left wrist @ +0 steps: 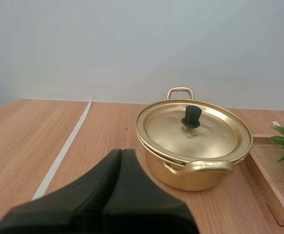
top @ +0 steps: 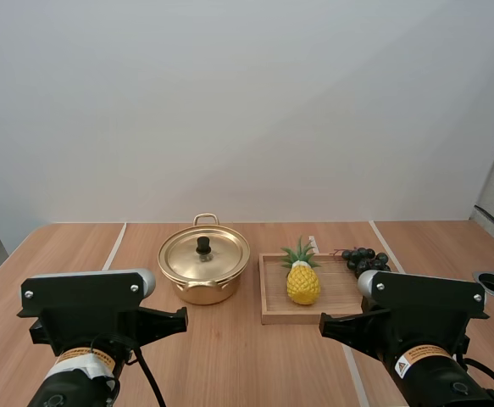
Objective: Open the pot, put the grape inside, and close it
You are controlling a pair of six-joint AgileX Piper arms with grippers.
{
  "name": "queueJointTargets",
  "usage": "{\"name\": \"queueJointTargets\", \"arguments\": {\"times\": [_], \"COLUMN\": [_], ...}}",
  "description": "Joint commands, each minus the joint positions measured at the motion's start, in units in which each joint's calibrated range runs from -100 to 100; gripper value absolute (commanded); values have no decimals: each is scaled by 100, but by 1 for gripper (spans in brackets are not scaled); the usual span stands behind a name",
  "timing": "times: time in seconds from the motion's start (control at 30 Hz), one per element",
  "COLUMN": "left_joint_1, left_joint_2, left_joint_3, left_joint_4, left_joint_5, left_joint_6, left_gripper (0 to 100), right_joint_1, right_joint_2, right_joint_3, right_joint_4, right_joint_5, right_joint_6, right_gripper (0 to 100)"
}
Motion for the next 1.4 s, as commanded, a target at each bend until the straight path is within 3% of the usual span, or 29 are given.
{"name": "queueJointTargets", "arguments": {"times": [0.0,0.5,0.63,0.87,1.03,1.2,1.37], "left_joint_1": [-86,-86,-86,-86,-86,-86,-86], "left_joint_2": [-29,-29,-29,-29,-29,-29,-29], "left_joint_3": [0,0,0,0,0,-269,-1505], "left_joint_4": [356,356,367,991,1095,1095,373], "left_joint_5": [-355,-355,-765,-2496,-3861,-5771,-5266], "left_joint_6": [-22,-22,7,17,638,1630,1729], "left_gripper": [0,0,0,0,0,0,0], "right_joint_1": [9,9,9,9,9,9,9], "right_joint_2": [-30,-30,-30,-30,-30,-30,37], "right_joint_3": [16,16,16,-84,-590,-1547,-2614], "right_joint_4": [-1100,-1100,-1162,-2675,-3215,-3116,-2861], "right_joint_5": [-1105,-1105,-1608,-3188,-3862,-3993,-3590], "right_joint_6": [125,125,76,76,44,92,92], "right_gripper": [0,0,0,0,0,0,0]}}
